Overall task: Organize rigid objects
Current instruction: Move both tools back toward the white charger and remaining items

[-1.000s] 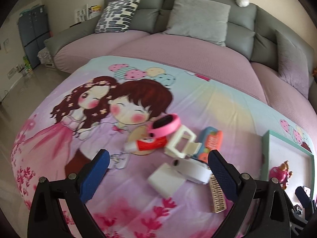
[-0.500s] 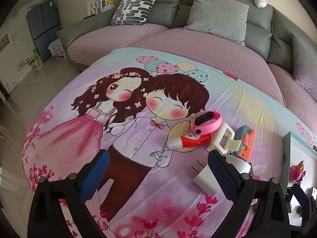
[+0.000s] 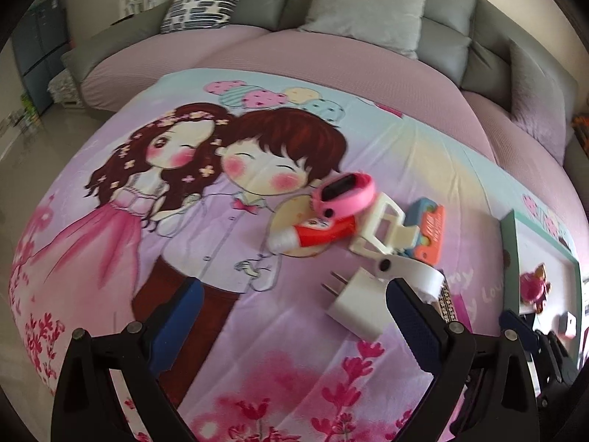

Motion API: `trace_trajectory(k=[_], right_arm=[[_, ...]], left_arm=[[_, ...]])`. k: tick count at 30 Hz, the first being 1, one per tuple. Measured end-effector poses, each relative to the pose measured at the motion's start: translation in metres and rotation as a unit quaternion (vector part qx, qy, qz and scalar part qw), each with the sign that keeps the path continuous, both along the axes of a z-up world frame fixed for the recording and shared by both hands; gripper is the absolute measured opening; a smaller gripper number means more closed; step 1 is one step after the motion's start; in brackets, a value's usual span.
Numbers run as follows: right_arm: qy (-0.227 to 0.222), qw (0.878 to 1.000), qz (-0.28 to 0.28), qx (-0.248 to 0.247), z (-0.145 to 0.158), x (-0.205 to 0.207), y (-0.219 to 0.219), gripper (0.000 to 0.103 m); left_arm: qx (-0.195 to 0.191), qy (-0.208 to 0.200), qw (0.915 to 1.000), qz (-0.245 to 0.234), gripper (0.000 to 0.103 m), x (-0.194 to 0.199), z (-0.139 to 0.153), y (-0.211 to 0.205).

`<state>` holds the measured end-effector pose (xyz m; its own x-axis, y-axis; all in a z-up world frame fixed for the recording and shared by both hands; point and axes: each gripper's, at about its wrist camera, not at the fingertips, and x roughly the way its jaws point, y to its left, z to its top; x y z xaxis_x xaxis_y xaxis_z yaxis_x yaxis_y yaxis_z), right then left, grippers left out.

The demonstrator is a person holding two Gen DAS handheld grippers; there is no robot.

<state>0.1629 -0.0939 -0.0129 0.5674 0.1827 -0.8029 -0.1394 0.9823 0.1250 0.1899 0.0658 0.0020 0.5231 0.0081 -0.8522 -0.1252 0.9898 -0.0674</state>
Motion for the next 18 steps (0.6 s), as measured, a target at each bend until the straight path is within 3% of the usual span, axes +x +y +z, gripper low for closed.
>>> trace_trajectory(k=[6, 14, 16, 18], right_arm=[[0.006, 1.0, 0.002, -0.004, -0.003, 0.001, 0.001, 0.079], [0.007, 1.0, -0.004, -0.006, -0.003, 0.001, -0.002, 0.079], [0.007, 1.0, -0.004, -0.005, -0.003, 0.001, -0.003, 0.079], [0.007, 1.0, -0.004, -0.005, -0.003, 0.001, -0.003, 0.079]], left_arm=[[-0.011, 0.01, 0.999, -0.043, 0.099, 0.003, -0.01, -0.018], [-0.016, 0.034, 0.9976, -0.058, 0.099, 0.011, -0.03, -0.027], [-0.015, 0.037, 0.9974, -0.06, 0.097, 0.012, -0.033, -0.029], [-0.015, 0.039, 0.9972, -0.062, 0.089, 0.014, -0.036, -0.03]])
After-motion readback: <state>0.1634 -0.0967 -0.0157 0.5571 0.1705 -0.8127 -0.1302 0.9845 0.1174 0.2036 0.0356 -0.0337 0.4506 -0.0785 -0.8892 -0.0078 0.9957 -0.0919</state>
